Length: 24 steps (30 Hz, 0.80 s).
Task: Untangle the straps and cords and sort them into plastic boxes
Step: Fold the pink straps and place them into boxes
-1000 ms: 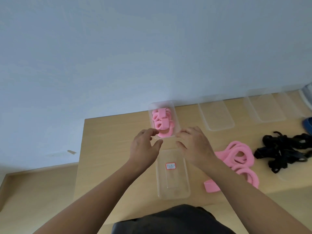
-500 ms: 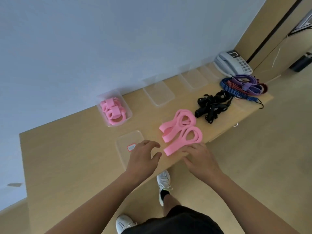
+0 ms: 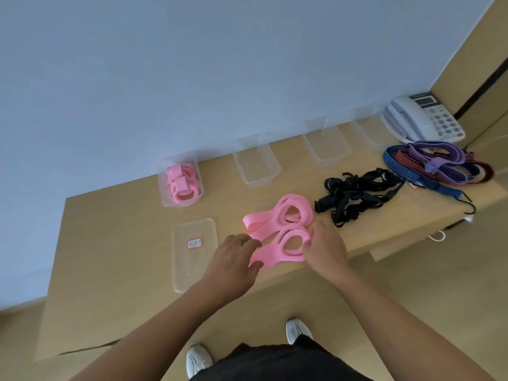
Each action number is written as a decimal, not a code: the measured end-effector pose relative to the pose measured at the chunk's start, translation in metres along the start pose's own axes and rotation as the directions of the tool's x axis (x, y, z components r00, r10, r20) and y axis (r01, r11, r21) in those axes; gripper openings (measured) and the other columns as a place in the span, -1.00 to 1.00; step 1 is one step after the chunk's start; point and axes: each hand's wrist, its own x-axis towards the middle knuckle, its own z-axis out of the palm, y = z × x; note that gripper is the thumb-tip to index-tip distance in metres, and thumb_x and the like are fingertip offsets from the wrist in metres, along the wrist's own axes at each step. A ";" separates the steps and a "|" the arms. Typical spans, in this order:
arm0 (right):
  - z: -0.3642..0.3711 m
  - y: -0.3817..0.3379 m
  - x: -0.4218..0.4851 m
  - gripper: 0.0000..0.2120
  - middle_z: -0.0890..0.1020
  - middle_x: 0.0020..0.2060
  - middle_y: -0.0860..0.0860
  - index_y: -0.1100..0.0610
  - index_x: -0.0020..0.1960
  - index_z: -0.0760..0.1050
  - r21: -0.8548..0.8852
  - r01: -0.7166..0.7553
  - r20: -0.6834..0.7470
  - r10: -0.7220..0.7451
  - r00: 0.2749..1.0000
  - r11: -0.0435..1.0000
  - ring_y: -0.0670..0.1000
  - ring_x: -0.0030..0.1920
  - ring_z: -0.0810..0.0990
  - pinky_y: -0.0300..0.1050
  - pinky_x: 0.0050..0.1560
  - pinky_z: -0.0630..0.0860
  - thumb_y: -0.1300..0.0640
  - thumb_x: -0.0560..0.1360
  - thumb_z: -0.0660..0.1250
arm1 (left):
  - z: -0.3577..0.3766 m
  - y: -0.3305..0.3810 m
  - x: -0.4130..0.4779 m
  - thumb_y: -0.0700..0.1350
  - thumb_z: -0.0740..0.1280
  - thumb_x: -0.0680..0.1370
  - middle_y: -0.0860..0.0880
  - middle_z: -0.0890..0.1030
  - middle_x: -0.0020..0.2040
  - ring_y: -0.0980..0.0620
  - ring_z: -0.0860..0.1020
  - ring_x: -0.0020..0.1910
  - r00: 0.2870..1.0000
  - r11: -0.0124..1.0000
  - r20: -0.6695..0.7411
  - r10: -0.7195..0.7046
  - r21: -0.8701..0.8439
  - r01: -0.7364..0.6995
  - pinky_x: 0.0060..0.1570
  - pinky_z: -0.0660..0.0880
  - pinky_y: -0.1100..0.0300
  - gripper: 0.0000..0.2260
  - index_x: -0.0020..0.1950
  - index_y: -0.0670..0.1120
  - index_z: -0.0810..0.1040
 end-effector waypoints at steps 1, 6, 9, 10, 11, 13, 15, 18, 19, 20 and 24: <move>-0.007 0.002 0.003 -0.90 0.50 -0.10 0.00 0.05 -0.04 0.43 0.058 0.051 0.002 -0.051 0.999 0.997 0.03 -0.15 0.49 -0.15 -0.24 0.36 0.19 0.50 0.33 | 0.002 0.008 0.004 0.04 0.32 0.65 -0.05 0.48 0.44 -0.11 0.40 0.41 1.000 0.999 0.026 -0.016 0.033 0.015 0.36 0.35 0.06 -0.55 0.52 -0.03 0.42; -0.064 -0.009 0.011 -0.81 0.56 -0.25 -0.14 0.03 -0.19 0.48 0.431 0.339 -0.021 -0.366 0.930 0.836 -0.13 -0.23 0.52 -0.28 -0.23 0.41 0.29 0.44 0.40 | -0.002 0.044 0.027 0.00 0.39 0.61 -0.05 0.48 0.46 -0.10 0.44 0.41 0.989 0.985 0.039 -0.145 -0.087 0.148 0.35 0.33 0.11 -0.50 0.53 -0.07 0.39; -0.096 -0.024 0.017 -0.80 0.63 -0.27 -0.12 0.01 -0.17 0.56 0.548 0.372 -0.001 -0.444 0.896 0.749 -0.11 -0.24 0.58 -0.28 -0.21 0.50 0.28 0.41 0.47 | -0.014 0.057 0.034 -0.13 0.44 0.56 0.02 0.70 0.11 0.02 0.65 0.15 0.968 0.905 -0.016 -0.252 -0.359 0.229 0.17 0.51 0.16 -0.79 0.20 -0.06 0.66; -0.104 -0.028 0.019 -0.81 0.65 -0.26 -0.11 0.01 -0.15 0.58 0.584 0.371 -0.009 -0.451 0.893 0.722 -0.08 -0.21 0.61 -0.26 -0.18 0.52 0.29 0.41 0.48 | -0.020 0.060 0.033 -0.13 0.46 0.54 0.05 0.72 0.02 0.06 0.66 0.06 0.958 0.868 -0.025 -0.286 -0.431 0.248 0.10 0.54 0.16 -0.85 0.11 -0.05 0.68; -0.110 -0.031 0.021 -0.81 0.67 -0.23 -0.09 0.02 -0.11 0.61 0.619 0.364 -0.018 -0.451 0.892 0.696 -0.06 -0.17 0.63 -0.24 -0.14 0.54 0.29 0.42 0.49 | -0.026 0.063 0.032 -0.10 0.48 0.53 0.04 0.73 -0.04 0.07 0.66 -0.01 0.949 0.822 -0.016 -0.314 -0.505 0.264 0.03 0.53 0.16 -0.88 0.05 -0.04 0.69; -0.121 -0.036 0.024 -0.82 0.70 -0.17 -0.06 0.04 -0.01 0.65 0.667 0.346 -0.032 -0.438 0.898 0.660 -0.05 -0.12 0.66 -0.20 -0.06 0.57 0.25 0.44 0.50 | -0.038 0.070 0.030 -0.05 0.50 0.50 -0.07 0.73 -0.06 0.00 0.63 -0.08 0.939 0.696 0.022 -0.343 -0.665 0.270 -0.06 0.47 0.10 -0.84 0.01 -0.09 0.68; -0.131 -0.039 0.026 -0.81 0.72 -0.11 -0.06 0.07 0.07 0.68 0.714 0.345 -0.060 -0.438 0.897 0.610 -0.06 -0.06 0.67 -0.13 0.03 0.59 0.21 0.47 0.49 | -0.052 0.077 0.028 -0.04 0.52 0.49 -0.11 0.75 -0.06 -0.06 0.63 -0.11 0.933 0.587 0.020 -0.359 -0.773 0.242 -0.07 0.43 0.05 -0.82 0.00 -0.11 0.67; -0.147 -0.044 0.023 -0.84 0.72 -0.06 -0.06 0.09 0.08 0.69 0.744 0.401 -0.134 -0.467 0.874 0.535 -0.06 -0.02 0.68 -0.01 0.10 0.62 0.24 0.53 0.43 | -0.070 0.089 0.029 -0.10 0.53 0.52 -0.15 0.76 -0.09 -0.08 0.69 -0.13 0.921 0.494 -0.022 -0.389 -0.849 0.188 -0.06 0.49 0.02 -0.89 -0.04 -0.11 0.68; -0.152 -0.045 0.022 -0.83 0.72 -0.05 -0.06 0.11 0.06 0.69 0.729 0.452 -0.178 -0.494 0.851 0.515 -0.07 -0.01 0.68 0.00 0.09 0.62 0.28 0.53 0.41 | -0.076 0.094 0.030 -0.13 0.52 0.54 -0.16 0.76 -0.09 -0.10 0.71 -0.12 0.922 0.482 -0.039 -0.385 -0.861 0.165 -0.05 0.52 0.01 -0.90 -0.04 -0.13 0.68; -0.157 -0.047 0.020 -0.82 0.71 -0.04 -0.06 0.12 0.04 0.70 0.704 0.511 -0.226 -0.526 0.820 0.493 -0.07 -0.01 0.68 -0.01 0.05 0.62 0.31 0.52 0.42 | -0.081 0.098 0.032 -0.14 0.51 0.55 -0.18 0.76 -0.08 -0.12 0.73 -0.10 0.926 0.469 -0.055 -0.373 -0.872 0.137 -0.02 0.56 -0.01 -0.90 -0.02 -0.16 0.68; -0.167 -0.048 0.015 -0.80 0.67 -0.07 -0.01 0.14 -0.05 0.72 0.564 0.702 -0.352 -0.642 0.681 0.435 -0.04 -0.07 0.63 -0.12 -0.08 0.58 0.39 0.43 0.48 | -0.098 0.119 0.036 -0.01 0.49 0.52 -0.37 0.68 0.04 -0.21 0.68 0.00 0.946 0.383 -0.099 -0.308 -0.923 0.028 0.17 0.57 -0.24 -0.69 0.08 -0.24 0.68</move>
